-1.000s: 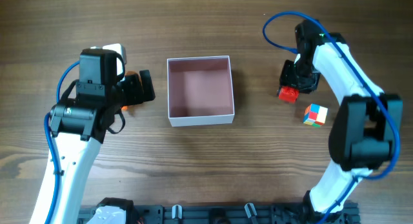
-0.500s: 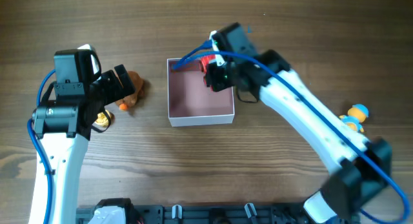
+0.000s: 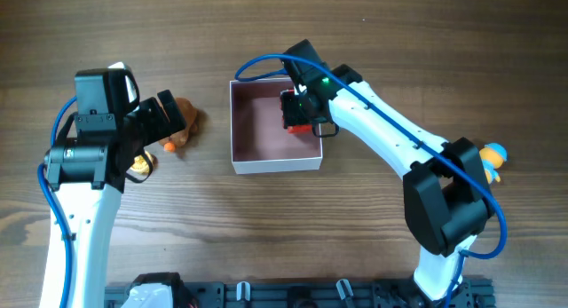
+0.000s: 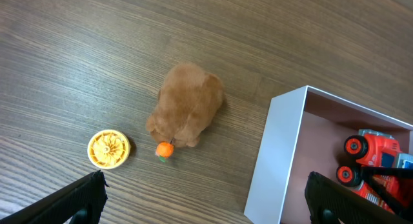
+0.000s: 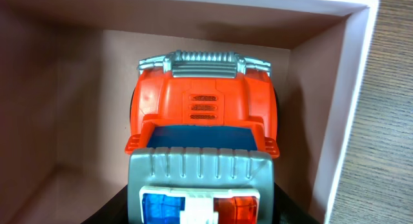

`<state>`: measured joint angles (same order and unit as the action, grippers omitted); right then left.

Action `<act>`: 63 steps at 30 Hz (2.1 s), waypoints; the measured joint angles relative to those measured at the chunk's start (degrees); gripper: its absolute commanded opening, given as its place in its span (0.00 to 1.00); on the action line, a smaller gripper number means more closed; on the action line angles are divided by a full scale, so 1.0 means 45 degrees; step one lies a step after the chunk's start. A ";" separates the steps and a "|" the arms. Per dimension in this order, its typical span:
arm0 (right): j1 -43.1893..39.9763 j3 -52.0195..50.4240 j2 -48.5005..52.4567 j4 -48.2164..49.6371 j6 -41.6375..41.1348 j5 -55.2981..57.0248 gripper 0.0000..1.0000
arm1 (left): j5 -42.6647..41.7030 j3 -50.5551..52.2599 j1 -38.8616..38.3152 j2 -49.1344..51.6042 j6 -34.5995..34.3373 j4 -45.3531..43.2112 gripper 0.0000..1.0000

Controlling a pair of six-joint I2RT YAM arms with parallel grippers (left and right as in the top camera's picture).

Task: Pack container
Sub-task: 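Carry the truck into the white box and open the right gripper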

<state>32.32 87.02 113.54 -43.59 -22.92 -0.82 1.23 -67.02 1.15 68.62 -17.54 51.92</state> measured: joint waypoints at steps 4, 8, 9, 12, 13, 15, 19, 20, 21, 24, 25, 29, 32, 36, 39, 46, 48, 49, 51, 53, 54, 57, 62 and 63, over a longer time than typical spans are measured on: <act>0.0000 0.0000 0.0000 -0.0015 -0.0005 -0.0010 0.49 | 0.0000 0.0000 0.0000 0.0000 0.0000 0.0015 1.00; 0.0000 0.0000 0.0000 -0.0005 0.0024 -0.0068 0.67 | 0.0000 0.0000 0.0000 0.0000 0.0000 0.0044 1.00; 0.0005 0.0000 0.0000 -0.0005 0.0073 -0.0102 0.67 | 0.0000 0.0000 0.0000 0.0000 0.0000 0.0044 1.00; 0.0000 0.0000 0.0000 -0.0010 0.0073 -0.0112 0.66 | 0.0000 0.0000 0.0000 0.0000 0.0000 0.0044 1.00; 0.0000 0.0000 0.0000 -0.0005 0.0073 -0.0107 0.66 | 0.0000 0.0000 0.0000 0.0000 0.0000 0.0044 1.00; 0.0000 0.0000 0.0000 -0.0005 0.0092 -0.0107 0.65 | 0.0000 0.0000 0.0000 0.0000 0.0000 0.0044 1.00; 0.0000 0.0000 -0.0126 -0.0010 0.0709 -0.0107 0.46 | 0.0000 0.0000 0.0000 0.0000 0.0000 0.0044 1.00; 0.0010 0.0005 -0.0389 -0.0005 0.1166 -0.0117 0.29 | 0.0000 0.0000 0.0000 0.0000 0.0000 0.0044 1.00; 0.0063 0.0005 -0.0733 -0.0029 0.1783 -0.0204 0.15 | 0.0000 0.0000 0.0000 0.0000 0.0000 0.0044 1.00; 0.0607 0.0102 -0.1685 -0.0500 0.3128 -0.0457 0.07 | 0.0000 0.0000 0.0000 0.0000 0.0000 0.0049 1.00; 0.0899 0.0136 -0.1753 -0.0583 0.3400 -0.0505 0.06 | 0.0000 0.0000 0.0000 0.0000 0.0000 0.0049 1.00; 0.1671 0.0136 -0.1370 -0.0500 0.3721 -0.0578 0.06 | 0.0000 0.0000 0.0000 0.0000 0.0000 0.0146 1.00; 0.1676 0.0136 -0.0505 -0.0306 0.3390 -0.0423 0.07 | 0.0000 0.0000 0.0000 0.0000 0.0000 0.0291 1.00; 0.1666 0.0136 0.0155 -0.0214 0.3245 -0.0321 0.06 | 0.0000 0.0000 0.0000 0.0000 0.0000 0.0330 1.00; 0.1666 0.0136 0.0228 -0.0083 0.2948 -0.0019 0.06 | 0.0000 0.0000 0.0000 0.0000 0.0000 0.0330 1.00; 0.1583 0.0136 0.0228 0.0005 0.1418 0.2103 0.07 | 0.0000 0.0000 0.0000 0.0000 0.0000 0.0330 1.00; 0.1583 0.0136 0.0228 0.0005 0.1336 0.2249 0.07 | 0.0000 0.0000 0.0000 0.0000 0.0000 0.0330 1.00; 0.1583 0.0136 0.0228 0.0010 0.1345 0.2244 0.07 | 0.0000 0.0000 0.0000 0.0000 0.0000 0.0330 1.00; 0.1583 0.0136 0.0228 0.0141 0.1719 0.1967 0.07 | 0.0000 0.0000 0.0000 0.0000 0.0000 0.0330 1.00; 0.1583 0.0136 0.0228 0.0476 0.2759 0.1069 0.06 | 0.0000 0.0000 0.0000 0.0000 0.0000 0.0330 1.00; 0.1583 0.0136 0.0228 0.0554 0.3225 0.0714 0.06 | 0.0000 0.0000 0.0000 0.0000 0.0000 0.0330 1.00; 0.1583 0.0136 0.0228 0.0937 0.3492 0.0874 0.05 | 0.0000 0.0000 0.0000 0.0000 0.0000 0.0330 1.00; 0.1583 0.0136 0.0238 0.2220 0.3551 0.1685 0.05 | 0.0000 0.0000 0.0000 0.0000 0.0000 0.0335 1.00; 0.1583 0.0136 0.0277 0.2234 0.3604 0.1729 0.05 | 0.0000 0.0000 0.0000 0.0000 0.0000 0.0335 1.00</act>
<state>39.44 87.64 114.78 -33.54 -6.70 6.96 1.23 -67.02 1.15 68.62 -17.54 53.43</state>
